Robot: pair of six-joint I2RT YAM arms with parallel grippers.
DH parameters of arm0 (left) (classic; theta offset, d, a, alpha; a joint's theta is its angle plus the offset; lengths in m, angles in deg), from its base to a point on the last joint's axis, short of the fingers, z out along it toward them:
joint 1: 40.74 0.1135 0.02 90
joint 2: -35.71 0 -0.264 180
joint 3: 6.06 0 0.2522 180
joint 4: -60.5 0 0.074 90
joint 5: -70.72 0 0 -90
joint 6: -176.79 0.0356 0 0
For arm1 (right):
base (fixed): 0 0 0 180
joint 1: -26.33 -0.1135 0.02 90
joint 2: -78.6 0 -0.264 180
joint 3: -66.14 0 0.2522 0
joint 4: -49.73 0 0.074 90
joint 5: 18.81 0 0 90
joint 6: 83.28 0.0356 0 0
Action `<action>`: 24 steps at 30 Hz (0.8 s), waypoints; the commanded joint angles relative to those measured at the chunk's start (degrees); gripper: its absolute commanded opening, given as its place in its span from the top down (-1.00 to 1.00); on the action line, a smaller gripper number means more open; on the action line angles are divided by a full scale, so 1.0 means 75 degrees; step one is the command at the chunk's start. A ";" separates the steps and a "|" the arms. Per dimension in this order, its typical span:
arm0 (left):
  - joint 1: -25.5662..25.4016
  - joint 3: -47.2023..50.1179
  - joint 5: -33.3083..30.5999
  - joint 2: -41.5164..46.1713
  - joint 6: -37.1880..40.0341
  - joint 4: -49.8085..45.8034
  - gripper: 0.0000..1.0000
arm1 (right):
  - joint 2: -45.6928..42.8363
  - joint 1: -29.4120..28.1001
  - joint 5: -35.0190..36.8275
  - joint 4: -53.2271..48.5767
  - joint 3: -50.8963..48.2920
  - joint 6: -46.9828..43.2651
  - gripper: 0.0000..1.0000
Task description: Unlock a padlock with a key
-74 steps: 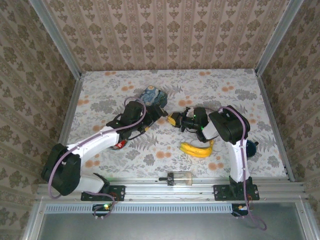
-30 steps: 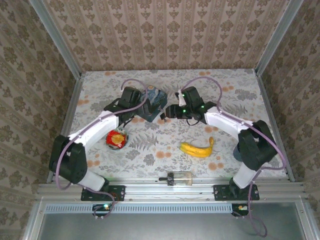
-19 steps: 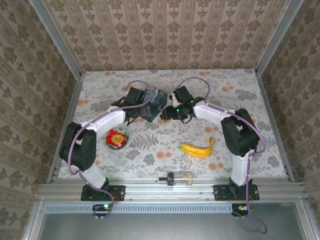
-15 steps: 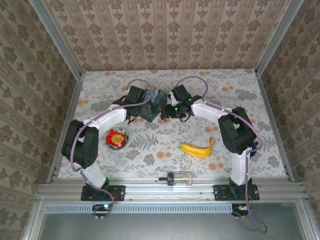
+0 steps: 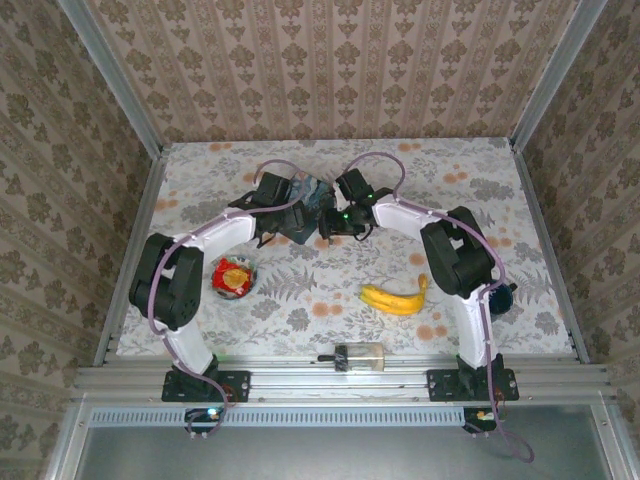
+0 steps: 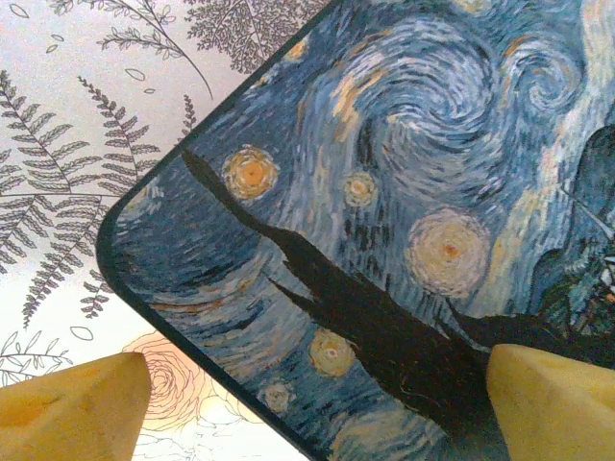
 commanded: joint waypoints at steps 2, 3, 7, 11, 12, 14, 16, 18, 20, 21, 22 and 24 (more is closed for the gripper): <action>0.0087 -0.0104 0.0109 -0.0143 -0.0153 0.0183 -0.71 | 0.0284 0.0001 -0.0206 -0.0218 0.0308 -0.0045 0.08; 0.0093 -0.0096 0.0142 -0.0170 -0.0167 0.0207 -0.69 | 0.0331 0.0001 -0.0235 -0.0218 0.0328 -0.0046 0.11; 0.0104 -0.0031 0.0238 -0.0251 -0.0185 0.0255 -0.56 | 0.0436 0.0001 -0.0295 -0.0163 0.0345 -0.0017 0.17; 0.0096 0.0043 0.0304 -0.0288 -0.0150 0.0292 -0.42 | 0.0460 0.0001 -0.0320 -0.0114 0.0289 -0.0032 0.29; 0.0095 0.0079 0.0332 -0.0290 -0.0139 0.0314 -0.40 | 0.0460 0.0001 -0.0321 -0.0107 0.0283 -0.0020 0.34; 0.0104 0.0120 0.0366 -0.0311 -0.0126 0.0350 -0.38 | 0.0460 -0.0001 -0.0304 -0.0090 0.0259 -0.0011 0.47; 0.0100 0.0137 0.0392 -0.0329 -0.0104 0.0351 -0.37 | 0.0428 0.0008 -0.0275 -0.0078 0.0213 0.0007 0.65; 0.0104 0.0133 0.0381 -0.0351 -0.0059 0.0328 -0.35 | 0.0366 0.0013 -0.0226 -0.0065 0.0159 0.0023 0.74; 0.0102 0.0117 0.0357 -0.0357 -0.0004 0.0283 -0.32 | 0.0300 0.0021 -0.0181 -0.0068 0.0081 0.0052 0.82; 0.0104 0.0115 0.0345 -0.0357 0.0022 0.0269 -0.24 | 0.0252 0.0025 -0.0180 -0.0057 0.0036 0.0062 0.85; 0.0106 0.0124 0.0349 -0.0357 0.0043 0.0254 -0.23 | 0.0198 0.0025 -0.0175 -0.0041 -0.0043 0.0081 0.87; 0.0109 0.0132 0.0345 -0.0337 0.0072 0.0233 -0.20 | 0.0047 0.0025 -0.0177 0.0058 -0.0251 0.0140 0.91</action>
